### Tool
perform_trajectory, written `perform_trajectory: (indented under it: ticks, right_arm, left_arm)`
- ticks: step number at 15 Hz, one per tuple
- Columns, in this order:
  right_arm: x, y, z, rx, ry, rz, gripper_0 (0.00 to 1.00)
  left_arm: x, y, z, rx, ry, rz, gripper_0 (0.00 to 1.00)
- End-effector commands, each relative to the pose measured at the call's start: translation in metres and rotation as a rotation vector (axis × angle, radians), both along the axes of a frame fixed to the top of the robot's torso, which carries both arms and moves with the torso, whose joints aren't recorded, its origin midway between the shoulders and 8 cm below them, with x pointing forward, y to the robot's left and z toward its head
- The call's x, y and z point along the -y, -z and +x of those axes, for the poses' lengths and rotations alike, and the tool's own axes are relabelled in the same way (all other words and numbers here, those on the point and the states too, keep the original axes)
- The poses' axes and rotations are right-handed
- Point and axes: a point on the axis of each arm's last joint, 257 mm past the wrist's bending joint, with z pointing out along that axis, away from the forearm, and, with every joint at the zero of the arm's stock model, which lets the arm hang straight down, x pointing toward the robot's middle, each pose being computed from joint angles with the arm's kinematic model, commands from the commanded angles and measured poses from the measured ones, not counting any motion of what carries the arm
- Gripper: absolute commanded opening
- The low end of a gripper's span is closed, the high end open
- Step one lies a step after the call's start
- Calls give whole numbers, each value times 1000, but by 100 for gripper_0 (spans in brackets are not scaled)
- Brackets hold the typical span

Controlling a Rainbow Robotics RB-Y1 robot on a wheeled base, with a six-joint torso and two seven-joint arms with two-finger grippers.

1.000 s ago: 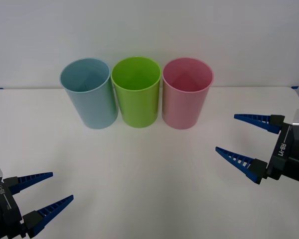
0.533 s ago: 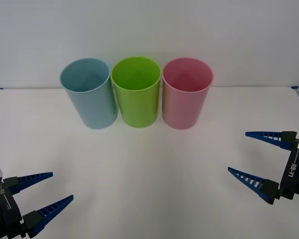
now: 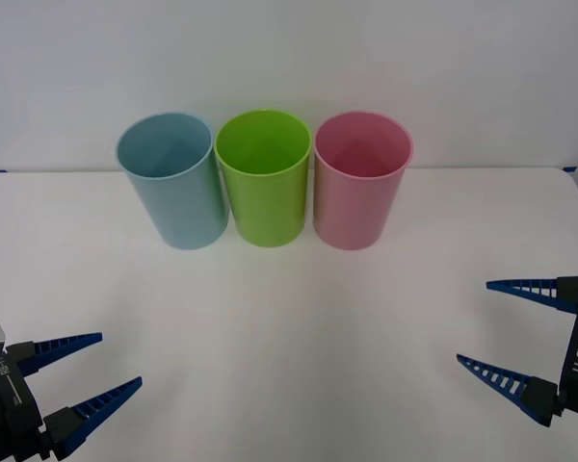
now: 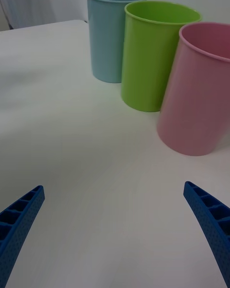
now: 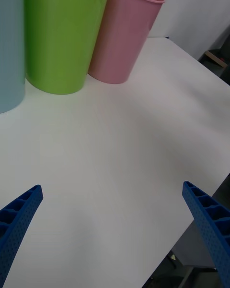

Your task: Put cans in the blue bin and PET bottles in the pink bin and trash in the green bin.

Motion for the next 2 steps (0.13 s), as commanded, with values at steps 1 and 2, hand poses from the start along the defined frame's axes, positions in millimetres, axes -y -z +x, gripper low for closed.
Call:
perform_trajectory:
  ticks: [1, 2]
  right_arm:
    - [-1, 3, -1, -9, -4, -6, 100]
    - [-1, 3, -1, -9, -4, -6, 100]
  left_arm:
    - [0, 0, 0, 0, 0, 0, 100]
    - [0, 0, 0, 0, 0, 0, 100]
